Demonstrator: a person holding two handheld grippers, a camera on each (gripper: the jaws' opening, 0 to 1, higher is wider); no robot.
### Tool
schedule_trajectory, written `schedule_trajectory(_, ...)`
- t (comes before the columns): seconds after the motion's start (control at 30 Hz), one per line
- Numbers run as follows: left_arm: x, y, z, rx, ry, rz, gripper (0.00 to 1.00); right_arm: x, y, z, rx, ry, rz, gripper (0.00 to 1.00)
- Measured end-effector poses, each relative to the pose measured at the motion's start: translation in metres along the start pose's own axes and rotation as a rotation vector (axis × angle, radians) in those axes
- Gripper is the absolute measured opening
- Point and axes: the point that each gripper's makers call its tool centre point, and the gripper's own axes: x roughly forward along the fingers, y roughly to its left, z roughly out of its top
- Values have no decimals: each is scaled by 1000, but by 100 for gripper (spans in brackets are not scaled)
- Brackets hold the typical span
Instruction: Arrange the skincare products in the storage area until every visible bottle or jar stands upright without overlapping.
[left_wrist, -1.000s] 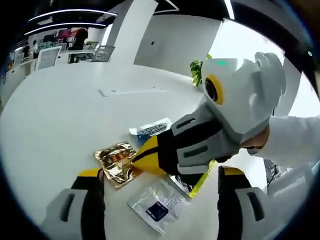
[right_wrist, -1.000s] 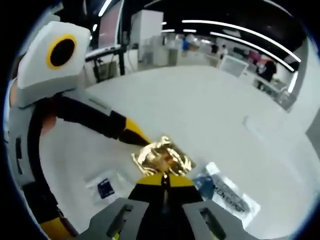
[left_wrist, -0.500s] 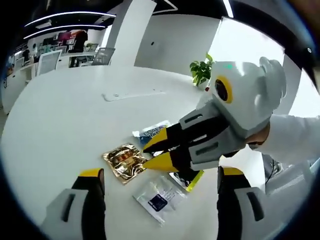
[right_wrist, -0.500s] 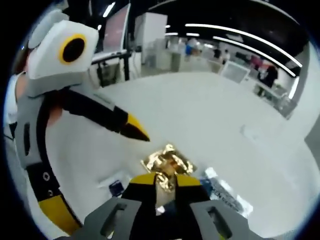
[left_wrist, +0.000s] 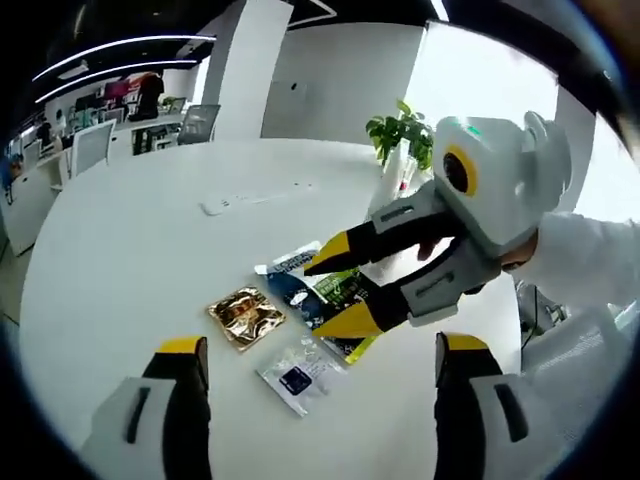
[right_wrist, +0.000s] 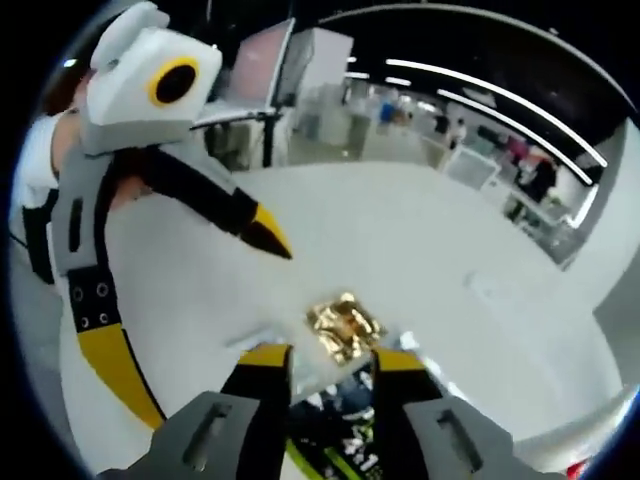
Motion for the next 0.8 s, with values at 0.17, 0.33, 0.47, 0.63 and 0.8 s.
schedule_trajectory(0.17, -11, -6, 4, 15, -13, 4, 89, -15, 11, 1, 9, -6, 13, 31)
schedule_trajectory(0.33, -27, -14, 3, 39, -16, 13, 89, -37, 21, 6, -11, -28, 6, 38)
schedule_trajectory(0.47, -37, -22, 0, 65, -16, 28, 91, -50, 29, 6, -18, -37, 8, 45)
schedule_trajectory(0.63, -46, -28, -2, 75, -10, 31, 93, -61, 36, -2, -20, -29, 2, 56)
schedule_trajectory(0.8, -57, -32, -3, 95, -13, 40, 95, -73, 38, -5, 8, -38, -11, 62)
